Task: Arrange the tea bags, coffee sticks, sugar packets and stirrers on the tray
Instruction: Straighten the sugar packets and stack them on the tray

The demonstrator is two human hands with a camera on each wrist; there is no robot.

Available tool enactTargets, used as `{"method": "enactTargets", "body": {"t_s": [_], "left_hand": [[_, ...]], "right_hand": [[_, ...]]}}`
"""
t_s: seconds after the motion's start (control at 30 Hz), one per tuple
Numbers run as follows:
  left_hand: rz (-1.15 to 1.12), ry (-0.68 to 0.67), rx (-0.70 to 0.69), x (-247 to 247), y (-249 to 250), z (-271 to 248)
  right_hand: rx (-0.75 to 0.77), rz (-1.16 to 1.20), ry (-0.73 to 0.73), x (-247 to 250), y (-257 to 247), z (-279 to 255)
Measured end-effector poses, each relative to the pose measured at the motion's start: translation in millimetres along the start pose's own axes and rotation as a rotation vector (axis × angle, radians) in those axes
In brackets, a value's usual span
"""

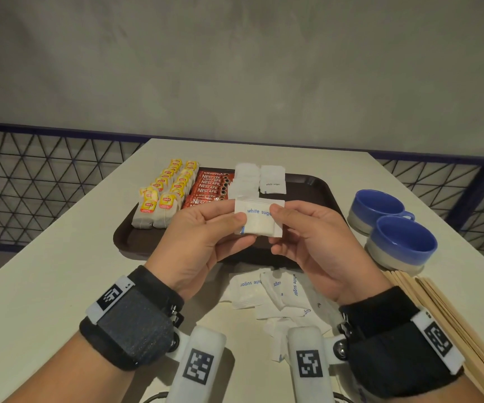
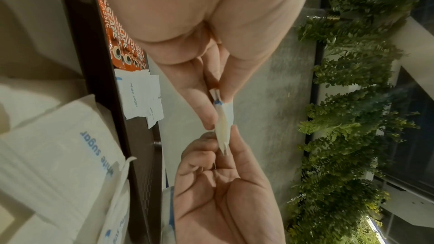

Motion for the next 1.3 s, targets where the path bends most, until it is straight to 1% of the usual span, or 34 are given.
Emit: {"method": "enactTargets", "body": {"t_s": [0.33,0.4,0.5,0.57,0.63,0.67,0.73,0.8,0.87,0.9,1.0,1.07,1.17,1.3], "left_hand": [[0.028,0.025,-0.003,-0.3,0.5,0.2],[0.049,0.036,0.000,-1.0,0.5,0.1],[0.063,0.040,0.016,-2.3,-0.5,-0.9],[0.052,0.051,0.030,-1.9,-1.9,-0.9],[0.015,0.070,0.039,0.3,-1.2,0.7],[-0.003,0.083,0.040,2.5,-0.3,2.1],[-0.024,0.108,0.038,7.4,1.9,4.9],[-0.035,0.124,0.043,11.7,2.9,8.1],[-0.050,0.132,0.048,15.5,2.6,10.7],[-0.056,0.137,0.049,17.1,2.2,11.6],[-0.069,0.146,0.048,21.1,0.1,14.4],[-0.062,0.139,0.042,21.9,-0.7,15.6],[-0.062,0.131,0.042,22.1,-0.8,16.5],[-0.099,0.148,0.060,23.1,-2.3,18.5]], "right_hand": [[0.003,-0.041,0.023,0.6,-1.4,-2.0],[0.010,-0.115,0.031,-0.4,-4.9,-4.7],[0.040,-0.287,0.039,-3.4,-14.1,-9.8],[0.015,-0.350,0.021,-6.4,-21.6,-11.3],[0.020,-0.378,0.020,-10.0,-37.9,-5.7],[0.057,-0.383,0.031,-11.7,-50.8,1.9],[0.149,-0.413,0.057,-15.3,-82.5,25.5],[0.167,-0.487,0.079,-16.5,-108.3,59.9],[0.109,-0.591,0.099,-12.4,-117.0,97.4],[0.054,-0.639,0.105,-7.9,-114.4,114.9],[-0.175,-0.766,0.101,12.7,-85.2,156.7],[-0.268,-0.852,0.126,29.2,-65.7,173.6],[-0.309,-0.905,0.158,44.9,-49.4,187.7],[-0.310,-0.949,0.192,47.7,-40.8,198.8]]}}
Point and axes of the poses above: each hand's wrist, its own z-axis towards the middle knuckle, its own x-axis out of the back of the hand, y = z × x, the point moved 5 cm from there along z, towards the middle knuckle, and after that the axes turned 10 degrees about z, right-handed, at the moved point
